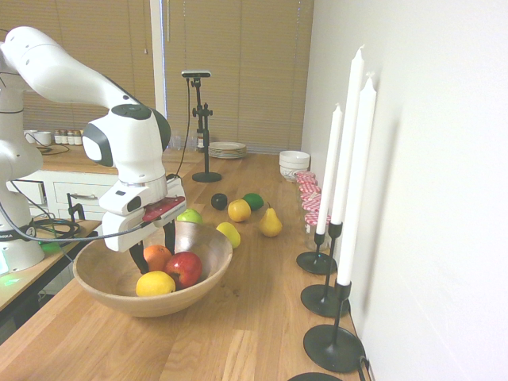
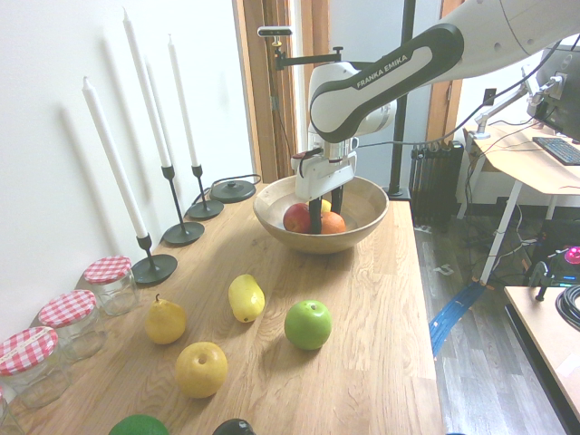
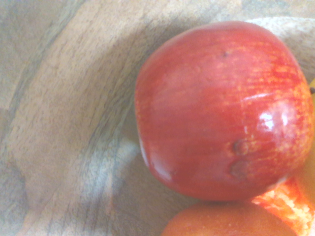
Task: Take orange out of the basket
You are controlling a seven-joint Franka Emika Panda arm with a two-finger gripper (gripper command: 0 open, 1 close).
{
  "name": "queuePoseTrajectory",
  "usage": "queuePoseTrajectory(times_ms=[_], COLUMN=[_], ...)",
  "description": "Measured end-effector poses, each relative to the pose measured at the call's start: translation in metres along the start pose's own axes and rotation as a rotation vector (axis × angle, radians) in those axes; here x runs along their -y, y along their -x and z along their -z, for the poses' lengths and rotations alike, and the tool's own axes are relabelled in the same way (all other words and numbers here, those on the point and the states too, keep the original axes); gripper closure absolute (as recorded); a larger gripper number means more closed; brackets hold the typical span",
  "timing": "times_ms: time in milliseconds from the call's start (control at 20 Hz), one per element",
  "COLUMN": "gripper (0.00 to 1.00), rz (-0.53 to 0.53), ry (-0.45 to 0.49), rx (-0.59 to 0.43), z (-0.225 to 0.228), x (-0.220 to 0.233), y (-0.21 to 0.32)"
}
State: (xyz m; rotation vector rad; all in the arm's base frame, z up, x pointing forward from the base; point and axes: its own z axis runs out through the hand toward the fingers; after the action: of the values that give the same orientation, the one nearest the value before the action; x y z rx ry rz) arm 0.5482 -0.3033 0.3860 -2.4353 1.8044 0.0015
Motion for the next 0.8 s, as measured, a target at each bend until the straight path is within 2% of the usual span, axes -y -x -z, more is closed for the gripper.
queuePoseTrajectory(times_ms=[200,400,550,800], gripper=[1.00,1.00,1.00,1.00], rz=[0.006,0.058,0.112,0.206], ry=[-0.017,-0.092,-0.143,-0.150], rx=[-0.009,-0.047,-0.064,-0.096], z=[0.011,0.066,0.105,0.122], x=[0.002,0.021,0.052,0.109], y=[0.004,0.030,0.076,0.172])
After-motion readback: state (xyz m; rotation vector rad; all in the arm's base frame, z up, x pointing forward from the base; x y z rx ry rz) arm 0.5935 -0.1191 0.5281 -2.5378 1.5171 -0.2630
